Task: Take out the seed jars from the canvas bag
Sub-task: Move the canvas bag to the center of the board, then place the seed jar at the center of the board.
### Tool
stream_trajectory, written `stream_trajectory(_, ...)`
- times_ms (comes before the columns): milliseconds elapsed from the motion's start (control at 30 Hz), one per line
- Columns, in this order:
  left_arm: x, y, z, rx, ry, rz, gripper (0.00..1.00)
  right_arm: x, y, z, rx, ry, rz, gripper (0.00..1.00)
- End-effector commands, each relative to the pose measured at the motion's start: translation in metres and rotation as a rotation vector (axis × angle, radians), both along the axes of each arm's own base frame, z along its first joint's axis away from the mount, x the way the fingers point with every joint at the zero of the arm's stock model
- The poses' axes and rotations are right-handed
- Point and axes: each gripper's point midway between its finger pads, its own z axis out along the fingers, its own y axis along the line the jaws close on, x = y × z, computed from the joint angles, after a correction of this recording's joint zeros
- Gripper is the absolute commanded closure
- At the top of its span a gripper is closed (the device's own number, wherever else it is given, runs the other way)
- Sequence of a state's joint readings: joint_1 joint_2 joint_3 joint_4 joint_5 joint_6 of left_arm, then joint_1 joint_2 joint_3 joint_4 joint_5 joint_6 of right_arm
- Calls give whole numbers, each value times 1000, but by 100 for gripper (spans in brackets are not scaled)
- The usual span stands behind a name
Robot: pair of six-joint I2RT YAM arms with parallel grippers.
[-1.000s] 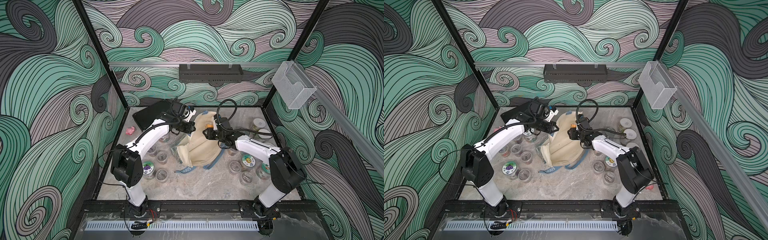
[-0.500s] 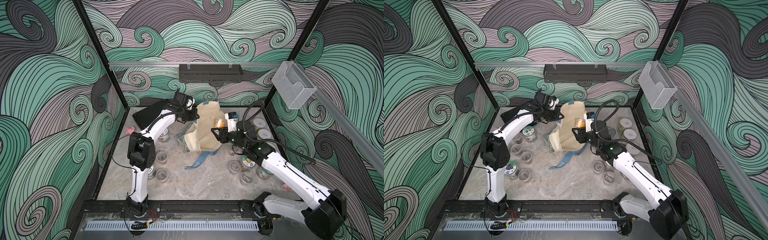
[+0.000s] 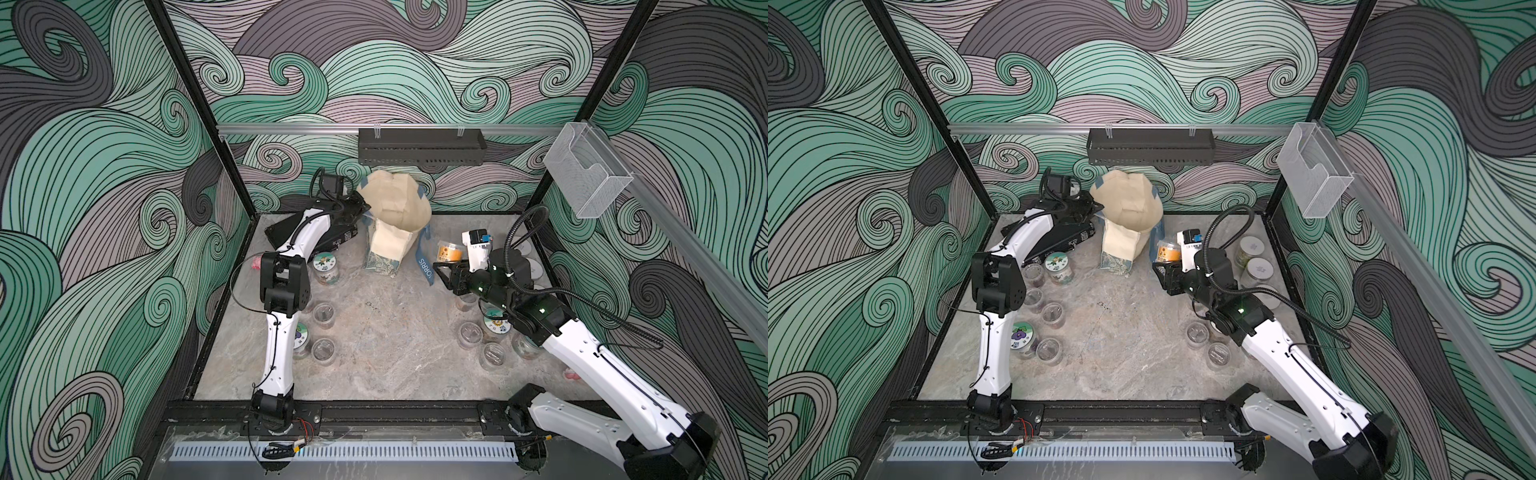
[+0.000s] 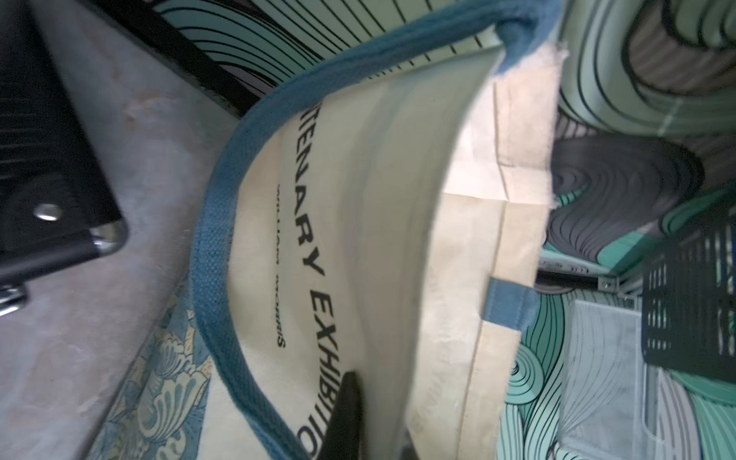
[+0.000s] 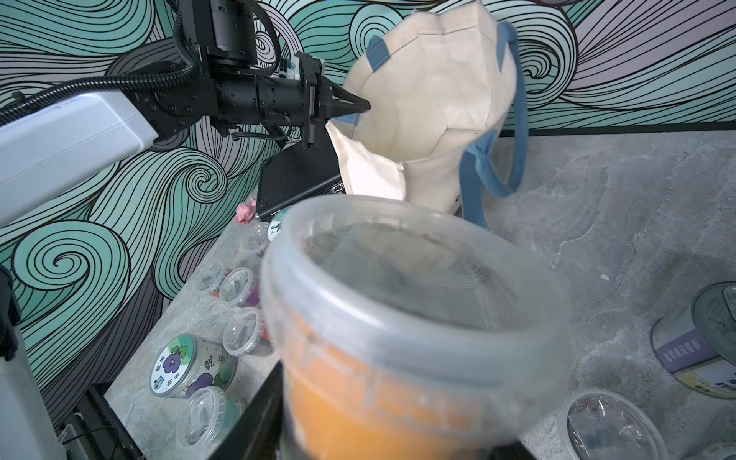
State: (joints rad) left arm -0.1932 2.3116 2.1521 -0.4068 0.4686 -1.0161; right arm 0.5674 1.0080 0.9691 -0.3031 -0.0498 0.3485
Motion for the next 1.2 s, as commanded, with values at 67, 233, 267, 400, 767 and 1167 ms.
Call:
stream_trajectory(67, -9, 8, 10, -24, 12, 1, 64, -5, 0, 0, 10, -1, 14, 50)
stream_trajectory(233, -28, 12, 24, 25, -4, -32, 30, -8, 0, 1, 17, 4, 24, 50)
stream_trajectory(267, -32, 14, 30, 39, -15, -38, 26, -10, -1, 1, 15, 5, 26, 50)
stream_trajectory(400, -55, 18, 63, 76, -75, -75, 10, -16, -4, 1, 7, -6, 36, 50)
stream_trajectory(767, -169, 6, 135, 125, -237, -334, 1, -32, 10, -3, -38, -44, 191, 50)
stream_trajectory(1167, -323, -74, 146, -92, -359, -787, 1, -56, 61, -4, -78, -45, 440, 50)
